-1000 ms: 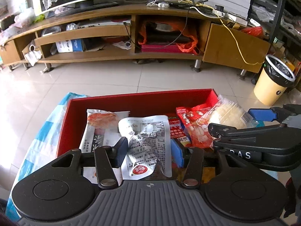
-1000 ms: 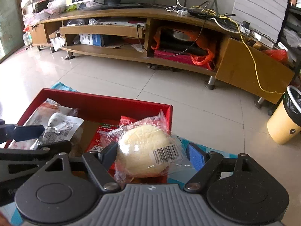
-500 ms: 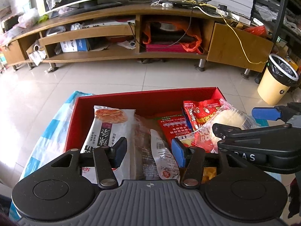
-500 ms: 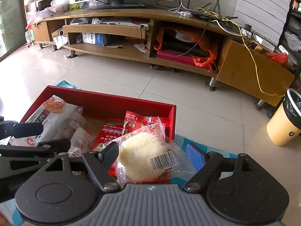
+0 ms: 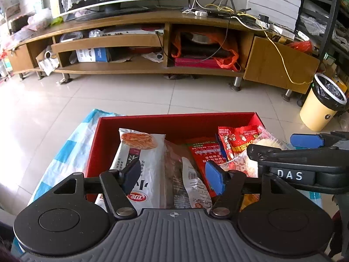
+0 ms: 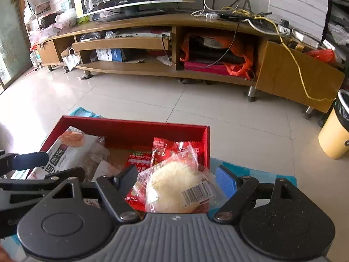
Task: Organize snacks
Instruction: 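Lower the sachet and bun bag into the red box and open both tools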
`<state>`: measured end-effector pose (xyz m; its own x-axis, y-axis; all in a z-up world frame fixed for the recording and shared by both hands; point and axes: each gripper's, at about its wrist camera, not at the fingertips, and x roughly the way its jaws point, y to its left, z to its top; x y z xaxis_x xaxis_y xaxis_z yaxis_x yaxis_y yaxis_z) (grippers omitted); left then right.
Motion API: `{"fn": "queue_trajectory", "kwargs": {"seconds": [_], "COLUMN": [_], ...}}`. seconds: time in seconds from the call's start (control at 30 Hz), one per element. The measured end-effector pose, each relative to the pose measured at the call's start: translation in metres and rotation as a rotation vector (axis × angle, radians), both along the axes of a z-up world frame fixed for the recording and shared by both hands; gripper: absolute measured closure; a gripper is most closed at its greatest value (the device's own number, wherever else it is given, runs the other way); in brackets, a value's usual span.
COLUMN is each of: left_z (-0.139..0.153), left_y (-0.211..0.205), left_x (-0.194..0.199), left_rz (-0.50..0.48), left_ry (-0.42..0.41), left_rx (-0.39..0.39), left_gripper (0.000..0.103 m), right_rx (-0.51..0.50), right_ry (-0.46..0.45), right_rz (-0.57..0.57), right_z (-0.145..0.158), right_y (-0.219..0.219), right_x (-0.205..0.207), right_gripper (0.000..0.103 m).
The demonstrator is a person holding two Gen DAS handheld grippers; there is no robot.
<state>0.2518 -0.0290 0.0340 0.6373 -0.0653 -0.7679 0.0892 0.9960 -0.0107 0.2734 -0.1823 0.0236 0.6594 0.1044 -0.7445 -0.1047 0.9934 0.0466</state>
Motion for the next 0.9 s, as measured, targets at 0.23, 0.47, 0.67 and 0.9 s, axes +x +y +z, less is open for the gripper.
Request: {"fn": "queue_trajectory", "kwargs": {"seconds": [0.23,0.47,0.67,0.9], "left_z": [0.001,0.005,0.007,0.011], "left_y": [0.004,0.009,0.009,0.010], "left_x": [-0.005,-0.015,-0.026,-0.035], "left_rz": [0.010,0.022,0.019,0.019], "left_ry": [0.007,0.007,0.008,0.003], "left_rx": [0.000,-0.004,-0.003,-0.002], "left_gripper": [0.026,0.025,0.023,0.020], "right_rx": [-0.009,0.004,-0.002,-0.017], "right_ry": [0.005,0.002,-0.006,-0.005], "right_rz": [-0.020,-0.029,-0.029,-0.030], "right_z": [0.004,0.008,0.013,0.013], "right_y": [-0.004,-0.006,-0.004,-0.004], "right_x": [-0.007,-0.023,-0.037,-0.047], "right_gripper": [0.023,0.023,0.022,0.022]}}
